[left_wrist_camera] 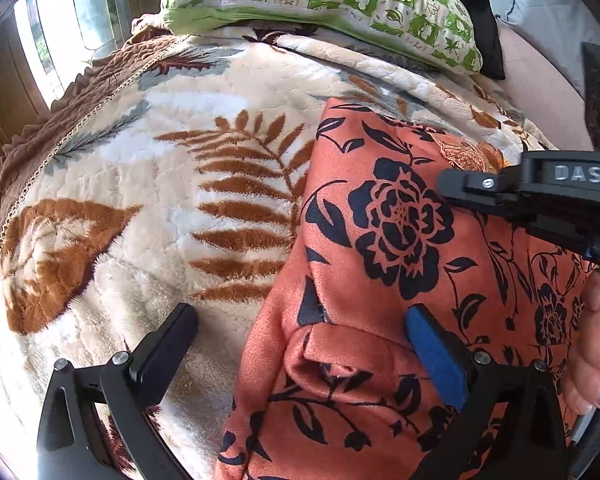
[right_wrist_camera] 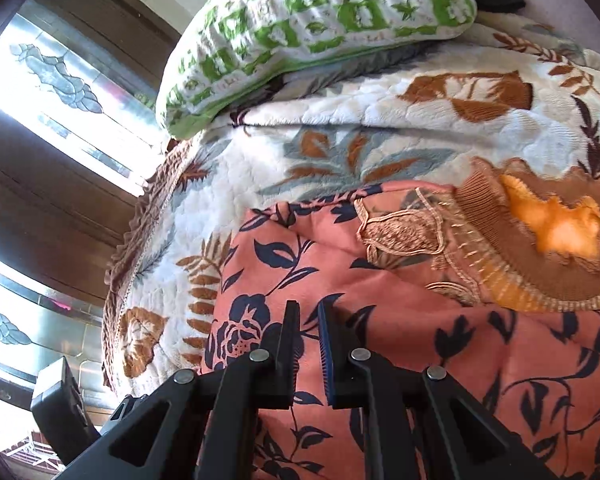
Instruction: Fold small clothes
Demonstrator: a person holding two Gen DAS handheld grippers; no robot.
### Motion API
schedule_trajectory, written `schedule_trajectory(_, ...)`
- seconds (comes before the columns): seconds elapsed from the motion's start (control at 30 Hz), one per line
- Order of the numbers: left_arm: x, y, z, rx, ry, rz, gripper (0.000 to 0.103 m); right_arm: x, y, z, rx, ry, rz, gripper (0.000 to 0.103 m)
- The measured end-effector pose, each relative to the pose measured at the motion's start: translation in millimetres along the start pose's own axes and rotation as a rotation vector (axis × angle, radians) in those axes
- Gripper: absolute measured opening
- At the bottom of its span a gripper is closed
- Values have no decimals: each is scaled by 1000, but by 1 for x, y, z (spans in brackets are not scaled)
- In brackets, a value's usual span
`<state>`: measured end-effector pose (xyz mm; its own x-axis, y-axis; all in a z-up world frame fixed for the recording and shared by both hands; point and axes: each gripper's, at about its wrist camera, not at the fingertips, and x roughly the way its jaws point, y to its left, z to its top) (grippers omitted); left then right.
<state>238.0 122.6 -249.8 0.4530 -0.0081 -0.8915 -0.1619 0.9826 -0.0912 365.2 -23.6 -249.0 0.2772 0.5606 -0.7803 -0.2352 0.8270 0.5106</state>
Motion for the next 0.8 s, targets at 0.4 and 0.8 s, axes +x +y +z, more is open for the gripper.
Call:
schedule_trajectory(0.4, 2, -3, -2, 30, -5, 13, 103, 20, -8, 22, 78, -55, -74, 10)
schedule_trajectory(0.8, 1, -4, -4, 42, 0, 20, 103, -35, -25, -65, -18, 34, -104, 11)
